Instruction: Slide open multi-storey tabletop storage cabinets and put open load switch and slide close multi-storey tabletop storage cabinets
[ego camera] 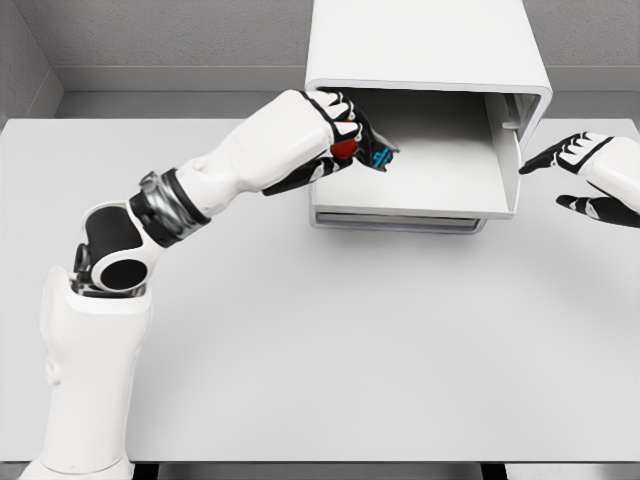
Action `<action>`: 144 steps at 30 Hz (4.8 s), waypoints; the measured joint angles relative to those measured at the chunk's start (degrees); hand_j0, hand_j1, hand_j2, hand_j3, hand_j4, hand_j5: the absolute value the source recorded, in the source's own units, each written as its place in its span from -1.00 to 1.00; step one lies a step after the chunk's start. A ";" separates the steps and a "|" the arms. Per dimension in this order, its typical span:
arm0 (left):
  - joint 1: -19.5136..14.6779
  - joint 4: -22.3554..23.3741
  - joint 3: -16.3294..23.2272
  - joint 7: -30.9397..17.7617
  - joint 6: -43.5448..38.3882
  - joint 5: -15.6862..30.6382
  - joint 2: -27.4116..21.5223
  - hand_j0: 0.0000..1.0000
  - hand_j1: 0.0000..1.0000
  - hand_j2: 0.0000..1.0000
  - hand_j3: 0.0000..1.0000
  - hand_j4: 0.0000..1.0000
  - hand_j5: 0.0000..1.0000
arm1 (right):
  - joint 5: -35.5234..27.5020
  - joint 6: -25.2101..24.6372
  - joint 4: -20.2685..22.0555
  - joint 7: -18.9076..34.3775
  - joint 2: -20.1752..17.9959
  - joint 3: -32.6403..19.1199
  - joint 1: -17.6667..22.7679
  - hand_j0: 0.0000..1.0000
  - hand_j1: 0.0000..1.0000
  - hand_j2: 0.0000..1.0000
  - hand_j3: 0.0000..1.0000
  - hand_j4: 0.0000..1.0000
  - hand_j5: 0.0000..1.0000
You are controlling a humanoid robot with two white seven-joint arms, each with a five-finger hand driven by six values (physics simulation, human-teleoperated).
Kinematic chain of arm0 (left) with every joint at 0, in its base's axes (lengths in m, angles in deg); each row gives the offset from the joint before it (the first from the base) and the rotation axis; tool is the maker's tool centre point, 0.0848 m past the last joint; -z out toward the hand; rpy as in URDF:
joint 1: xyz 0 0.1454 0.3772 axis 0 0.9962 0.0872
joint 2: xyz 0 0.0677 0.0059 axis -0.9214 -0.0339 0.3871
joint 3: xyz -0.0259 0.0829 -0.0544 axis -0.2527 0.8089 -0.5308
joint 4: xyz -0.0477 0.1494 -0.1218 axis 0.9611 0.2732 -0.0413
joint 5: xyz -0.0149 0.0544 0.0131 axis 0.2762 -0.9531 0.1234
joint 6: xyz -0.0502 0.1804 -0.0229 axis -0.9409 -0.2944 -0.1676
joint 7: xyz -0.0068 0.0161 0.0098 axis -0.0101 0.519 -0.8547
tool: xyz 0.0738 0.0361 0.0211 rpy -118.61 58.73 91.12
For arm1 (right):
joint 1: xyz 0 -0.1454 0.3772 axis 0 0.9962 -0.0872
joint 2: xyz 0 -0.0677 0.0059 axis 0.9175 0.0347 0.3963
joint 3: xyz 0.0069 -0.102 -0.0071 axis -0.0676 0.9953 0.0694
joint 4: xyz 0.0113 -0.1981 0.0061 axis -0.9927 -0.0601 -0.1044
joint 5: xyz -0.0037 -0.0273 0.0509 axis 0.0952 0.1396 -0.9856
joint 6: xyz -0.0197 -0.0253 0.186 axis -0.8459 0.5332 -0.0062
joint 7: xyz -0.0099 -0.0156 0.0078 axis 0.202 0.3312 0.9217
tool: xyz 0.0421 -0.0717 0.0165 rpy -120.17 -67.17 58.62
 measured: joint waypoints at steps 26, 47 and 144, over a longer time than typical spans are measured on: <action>-4.22 1.05 6.30 0.03 0.01 -11.97 0.08 -0.21 -0.21 -0.21 -0.21 -0.21 -0.21 | -0.18 0.00 0.22 -0.09 -0.78 -1.65 0.88 0.45 0.45 0.45 0.45 0.45 0.45; -4.57 2.89 9.86 0.02 0.03 -14.84 0.08 -0.17 -0.17 -0.17 -0.17 -0.17 -0.17 | 0.09 0.00 0.81 0.09 -0.81 -1.65 1.49 0.23 0.23 0.23 0.23 0.23 0.23; -6.59 3.13 10.87 0.03 0.01 -14.68 0.08 0.79 0.79 0.79 0.79 0.79 0.79 | 0.17 0.00 1.65 0.00 -2.63 -6.76 7.73 0.29 0.29 0.29 0.29 0.29 0.29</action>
